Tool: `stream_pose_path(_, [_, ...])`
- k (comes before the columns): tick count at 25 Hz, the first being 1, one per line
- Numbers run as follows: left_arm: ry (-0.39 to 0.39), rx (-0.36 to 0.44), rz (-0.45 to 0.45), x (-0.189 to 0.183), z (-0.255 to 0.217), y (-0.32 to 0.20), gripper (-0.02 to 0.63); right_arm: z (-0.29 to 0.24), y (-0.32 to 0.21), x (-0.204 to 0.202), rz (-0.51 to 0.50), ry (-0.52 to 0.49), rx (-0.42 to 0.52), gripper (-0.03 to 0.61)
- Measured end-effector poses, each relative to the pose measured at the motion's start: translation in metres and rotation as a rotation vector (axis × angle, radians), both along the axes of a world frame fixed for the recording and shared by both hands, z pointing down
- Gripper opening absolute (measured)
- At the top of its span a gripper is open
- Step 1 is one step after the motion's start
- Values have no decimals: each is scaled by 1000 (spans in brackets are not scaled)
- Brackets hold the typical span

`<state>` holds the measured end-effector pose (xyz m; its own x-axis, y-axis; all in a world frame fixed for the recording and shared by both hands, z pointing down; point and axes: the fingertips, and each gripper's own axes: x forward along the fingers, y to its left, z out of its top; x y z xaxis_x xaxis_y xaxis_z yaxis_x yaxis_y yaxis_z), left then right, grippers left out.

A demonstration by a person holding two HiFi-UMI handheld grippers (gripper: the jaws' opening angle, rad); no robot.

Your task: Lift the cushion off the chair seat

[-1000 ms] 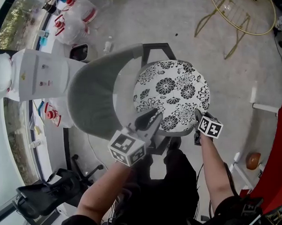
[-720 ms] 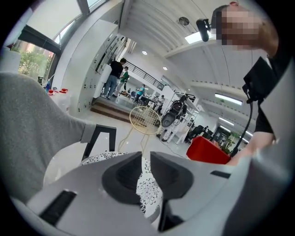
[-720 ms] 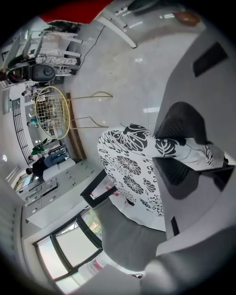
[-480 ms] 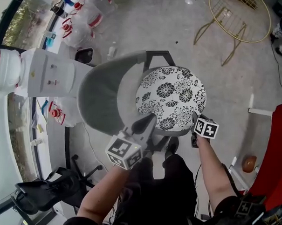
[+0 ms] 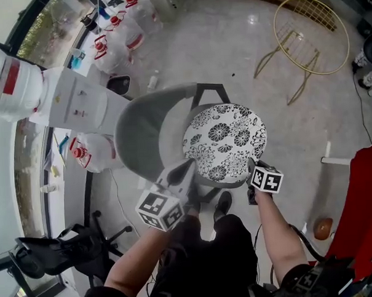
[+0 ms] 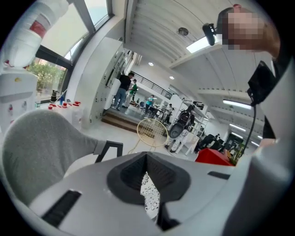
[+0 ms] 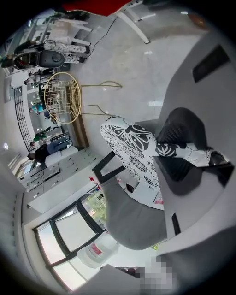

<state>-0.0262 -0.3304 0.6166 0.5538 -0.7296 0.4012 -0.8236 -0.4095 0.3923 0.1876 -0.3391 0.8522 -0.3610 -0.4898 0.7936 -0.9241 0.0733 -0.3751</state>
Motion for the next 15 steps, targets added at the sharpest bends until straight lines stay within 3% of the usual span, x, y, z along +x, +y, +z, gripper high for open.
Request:
stream_pose_path(2, [-15, 1, -40, -1, -10, 0, 8, -10, -2, 0, -15, -6, 12, 37])
stream_pose_path(15, [-29, 95, -27, 3, -76, 26, 8, -92, -3, -13, -165, 46, 140, 34])
